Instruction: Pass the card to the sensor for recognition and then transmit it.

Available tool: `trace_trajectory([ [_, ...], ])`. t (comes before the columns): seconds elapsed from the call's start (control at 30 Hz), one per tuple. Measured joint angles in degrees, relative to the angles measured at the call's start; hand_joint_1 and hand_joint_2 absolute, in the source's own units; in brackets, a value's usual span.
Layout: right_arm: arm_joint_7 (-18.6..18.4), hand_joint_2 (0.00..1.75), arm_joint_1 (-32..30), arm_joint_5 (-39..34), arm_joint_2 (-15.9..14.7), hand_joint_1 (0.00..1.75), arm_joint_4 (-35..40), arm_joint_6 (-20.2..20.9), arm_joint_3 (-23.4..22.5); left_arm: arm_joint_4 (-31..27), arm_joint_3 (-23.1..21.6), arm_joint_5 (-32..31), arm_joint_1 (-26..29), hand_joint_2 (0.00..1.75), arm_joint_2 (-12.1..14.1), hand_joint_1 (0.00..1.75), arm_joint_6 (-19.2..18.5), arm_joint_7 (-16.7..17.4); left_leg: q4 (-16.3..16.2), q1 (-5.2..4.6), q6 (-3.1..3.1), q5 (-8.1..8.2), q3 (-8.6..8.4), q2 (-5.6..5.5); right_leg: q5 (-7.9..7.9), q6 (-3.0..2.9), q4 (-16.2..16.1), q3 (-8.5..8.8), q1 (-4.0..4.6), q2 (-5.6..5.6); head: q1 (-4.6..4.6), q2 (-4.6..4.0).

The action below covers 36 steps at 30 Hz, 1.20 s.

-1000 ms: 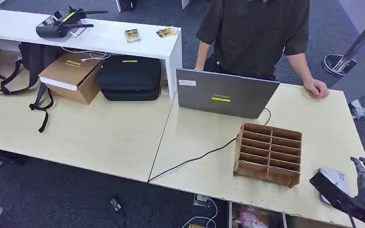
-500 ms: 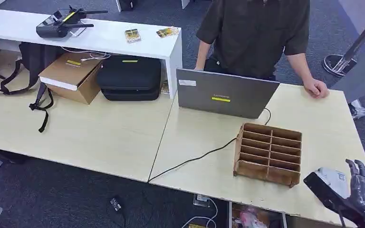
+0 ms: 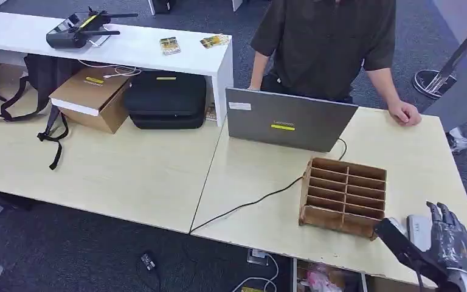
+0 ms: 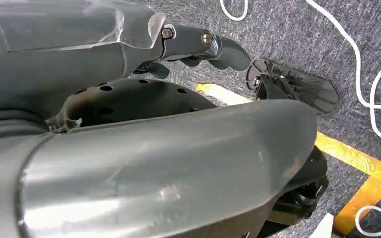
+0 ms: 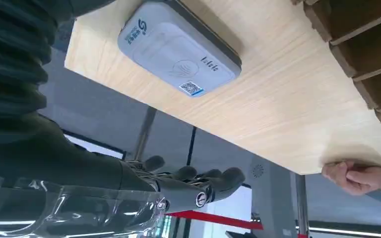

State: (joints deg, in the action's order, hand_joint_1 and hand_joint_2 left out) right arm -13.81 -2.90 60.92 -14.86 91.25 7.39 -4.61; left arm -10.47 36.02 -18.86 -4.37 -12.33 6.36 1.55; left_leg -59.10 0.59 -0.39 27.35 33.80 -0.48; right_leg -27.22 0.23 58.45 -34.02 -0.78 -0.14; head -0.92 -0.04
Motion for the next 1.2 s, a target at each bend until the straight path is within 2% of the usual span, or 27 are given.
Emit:
trace_trajectory([
  [0.53, -0.2, 1.75, 0.2, 0.1, 1.7, 0.00, -0.3, 0.1, 1.0, 0.0, 0.0, -0.2, -0.1, 0.00, 0.0, 0.00, 0.0, 0.0, 0.0, 0.00, 0.00, 0.00, 0.01, 0.00, 0.00, 0.00, 0.0, 0.00, 0.00, 0.00, 0.00, 0.00],
  [1.2, -0.6, 1.75, 3.5, 0.2, 3.2, 0.00, -4.7, -0.1, 3.0, 0.0, 0.0, -1.4, -0.3, 0.00, -0.1, 0.00, 0.0, 0.0, 0.0, 0.00, 0.00, -0.01, 0.00, 0.00, 0.00, 0.00, 0.0, 0.00, 0.00, -0.02, 0.00, 0.00],
])
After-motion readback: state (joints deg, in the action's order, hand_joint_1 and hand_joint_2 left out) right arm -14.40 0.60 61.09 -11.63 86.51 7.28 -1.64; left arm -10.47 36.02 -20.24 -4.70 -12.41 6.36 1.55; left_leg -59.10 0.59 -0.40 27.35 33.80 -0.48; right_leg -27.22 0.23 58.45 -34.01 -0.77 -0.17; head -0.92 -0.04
